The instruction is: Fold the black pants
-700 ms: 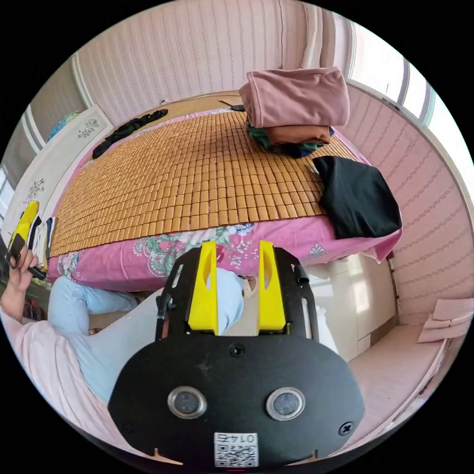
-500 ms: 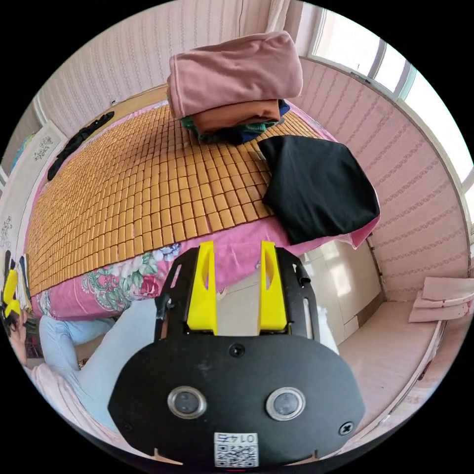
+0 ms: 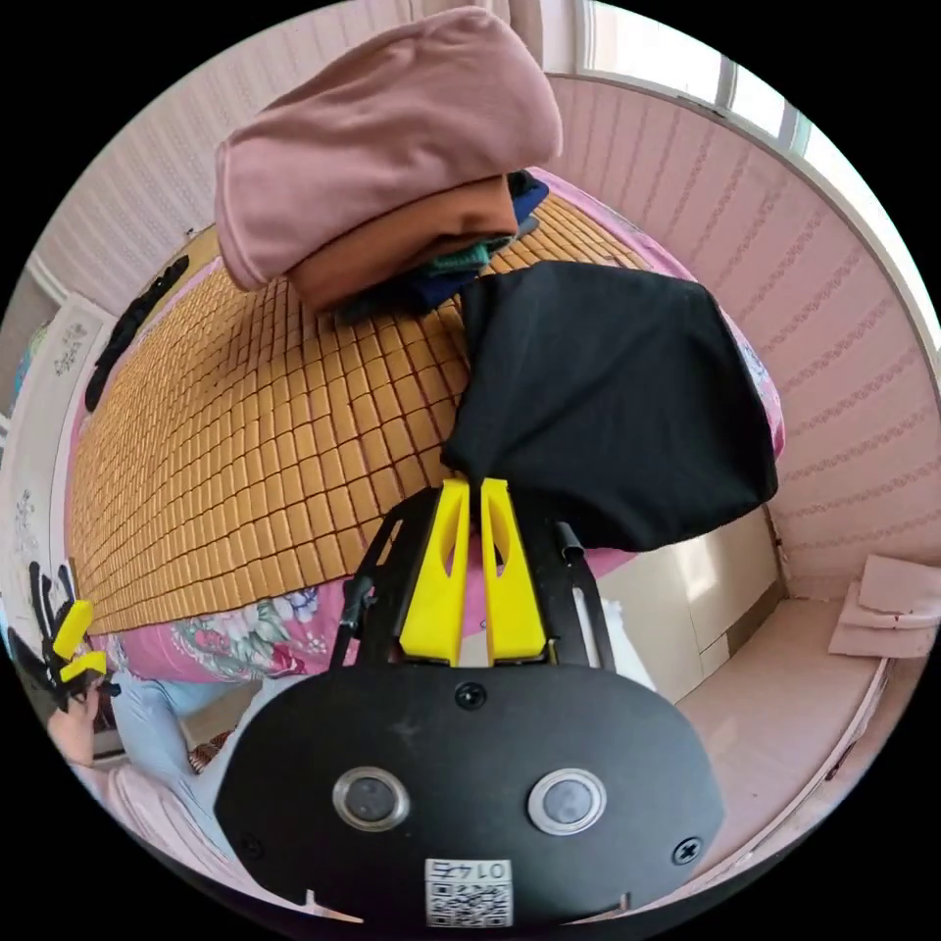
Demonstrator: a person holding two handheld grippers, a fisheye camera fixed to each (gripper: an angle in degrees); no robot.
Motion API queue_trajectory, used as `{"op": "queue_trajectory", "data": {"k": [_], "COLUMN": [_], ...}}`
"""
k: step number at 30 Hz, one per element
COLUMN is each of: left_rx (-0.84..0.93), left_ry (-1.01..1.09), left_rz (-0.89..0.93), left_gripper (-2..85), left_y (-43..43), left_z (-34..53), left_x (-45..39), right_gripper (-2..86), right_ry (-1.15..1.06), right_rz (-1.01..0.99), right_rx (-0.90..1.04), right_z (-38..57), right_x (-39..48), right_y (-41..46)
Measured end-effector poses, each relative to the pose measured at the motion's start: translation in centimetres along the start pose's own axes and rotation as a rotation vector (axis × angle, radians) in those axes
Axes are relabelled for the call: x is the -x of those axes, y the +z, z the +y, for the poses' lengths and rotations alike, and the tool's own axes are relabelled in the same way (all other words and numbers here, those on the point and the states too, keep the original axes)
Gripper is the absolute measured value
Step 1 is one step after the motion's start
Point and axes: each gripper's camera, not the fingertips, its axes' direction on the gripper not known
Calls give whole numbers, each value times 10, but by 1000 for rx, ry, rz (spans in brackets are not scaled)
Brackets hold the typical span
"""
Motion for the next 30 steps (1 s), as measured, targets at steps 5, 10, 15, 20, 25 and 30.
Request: {"op": "queue_trajectory", "data": {"k": [5,10,15,20,25,30], "left_rx": [-21,28,334,303,344,311], "left_ry": [-234,-201,-179,-31,434,396], "left_rz": [100,97,166,326,592,635], "left_gripper": [115,152,91,-1,4,46], "left_y": [29,80,171,163,112,79], "left_z": [-19,-71,-106,-101,-68,-48], "left_x": [34,31,8,-19,-87,-72], "right_gripper": [4,3,5,-4,9,96], "right_ry": [-309,-470,-532,-409,-137,18], "right_rz": [-254,-456,-503,-705,-567,-484], "right_rx": [31,130,178,104,-343,-379], "right_z": [40,95,129,144,149,113], "right_x": [49,65,56,-13,-127,-190], "right_y": [-20,-30,-48,-71,-126,-116]}}
